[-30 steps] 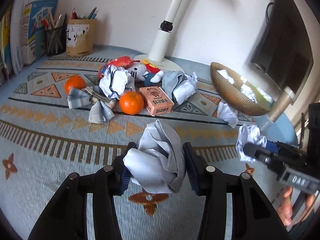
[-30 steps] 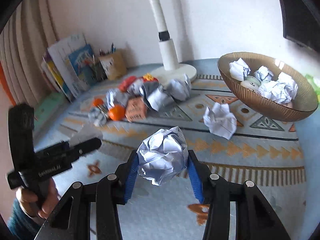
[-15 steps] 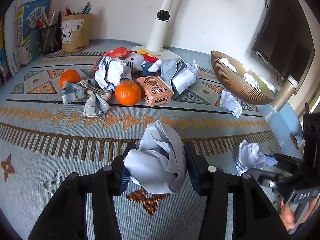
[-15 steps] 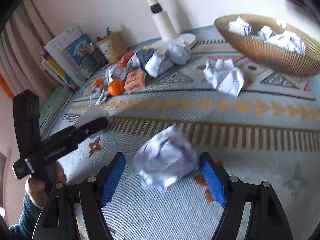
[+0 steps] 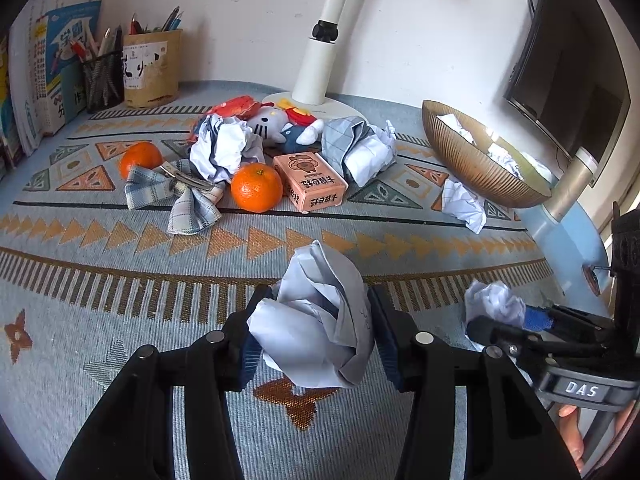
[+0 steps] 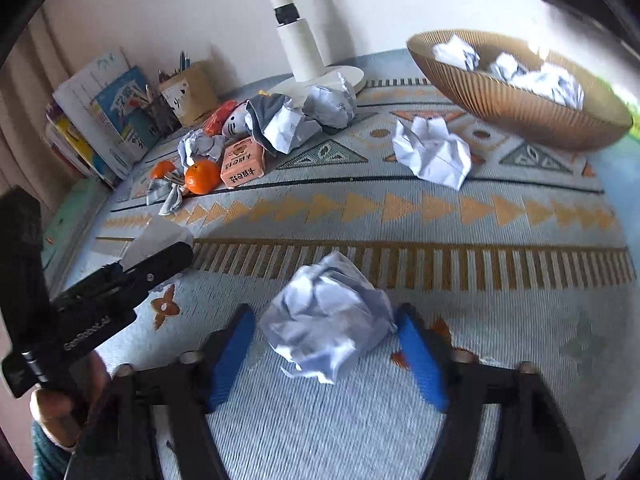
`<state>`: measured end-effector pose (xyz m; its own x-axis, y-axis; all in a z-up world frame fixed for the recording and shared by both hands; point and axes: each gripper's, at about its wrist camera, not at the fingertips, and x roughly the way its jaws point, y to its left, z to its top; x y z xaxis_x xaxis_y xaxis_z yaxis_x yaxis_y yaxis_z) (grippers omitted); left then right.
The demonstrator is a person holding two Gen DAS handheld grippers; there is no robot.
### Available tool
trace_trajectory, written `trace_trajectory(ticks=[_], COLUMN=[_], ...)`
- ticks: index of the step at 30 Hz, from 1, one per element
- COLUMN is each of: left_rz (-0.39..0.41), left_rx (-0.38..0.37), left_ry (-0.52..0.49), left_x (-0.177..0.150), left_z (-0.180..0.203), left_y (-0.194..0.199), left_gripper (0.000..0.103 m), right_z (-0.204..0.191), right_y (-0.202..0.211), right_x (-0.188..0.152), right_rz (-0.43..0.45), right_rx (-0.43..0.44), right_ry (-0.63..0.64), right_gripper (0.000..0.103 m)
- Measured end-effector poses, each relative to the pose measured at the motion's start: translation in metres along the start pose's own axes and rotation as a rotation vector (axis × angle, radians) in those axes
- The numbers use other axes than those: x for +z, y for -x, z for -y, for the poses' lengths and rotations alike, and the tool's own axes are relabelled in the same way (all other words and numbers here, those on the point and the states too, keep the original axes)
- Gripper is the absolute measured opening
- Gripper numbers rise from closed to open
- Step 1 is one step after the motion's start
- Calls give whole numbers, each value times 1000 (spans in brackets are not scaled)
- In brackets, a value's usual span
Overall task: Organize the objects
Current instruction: 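Grasp a bluish crumpled paper with the left tool while the right tool grasps another paper ball, then carry both paper balls over the amber bowl and open both tools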
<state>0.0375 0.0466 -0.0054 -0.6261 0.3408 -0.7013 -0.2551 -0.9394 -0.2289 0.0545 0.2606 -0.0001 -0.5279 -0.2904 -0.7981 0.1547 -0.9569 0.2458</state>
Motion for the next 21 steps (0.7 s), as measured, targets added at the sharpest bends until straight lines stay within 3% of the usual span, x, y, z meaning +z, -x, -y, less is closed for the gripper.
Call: trace_trajectory(ticks=[2, 6, 9, 12, 15, 17, 21], left_rz=[10, 93, 131, 170, 175, 171, 171], left_rx=[14, 68, 2, -59, -120, -151, -216], left_ry=[-9, 3, -23, -128, -192, -208, -195], left_x=[0, 14, 50, 98, 138, 159, 177], left_z=[3, 16, 43, 95, 141, 166, 192], left_y=[1, 14, 19, 14, -5, -26, -60], left_gripper=[46, 46, 46, 46, 46, 46, 46], right_z=[-2, 6, 27, 61, 94, 121, 159], right_y=[2, 25, 67, 117, 148, 153, 140], right_x=[0, 4, 29, 66, 109, 135, 167], right_rz=[19, 83, 204, 330, 426, 456, 433], right_rx=[-25, 8, -51, -80, -165, -204, -224], right_ry=[15, 20, 5, -26, -70, -127, -212], right_gripper=[47, 47, 47, 47, 47, 48, 48])
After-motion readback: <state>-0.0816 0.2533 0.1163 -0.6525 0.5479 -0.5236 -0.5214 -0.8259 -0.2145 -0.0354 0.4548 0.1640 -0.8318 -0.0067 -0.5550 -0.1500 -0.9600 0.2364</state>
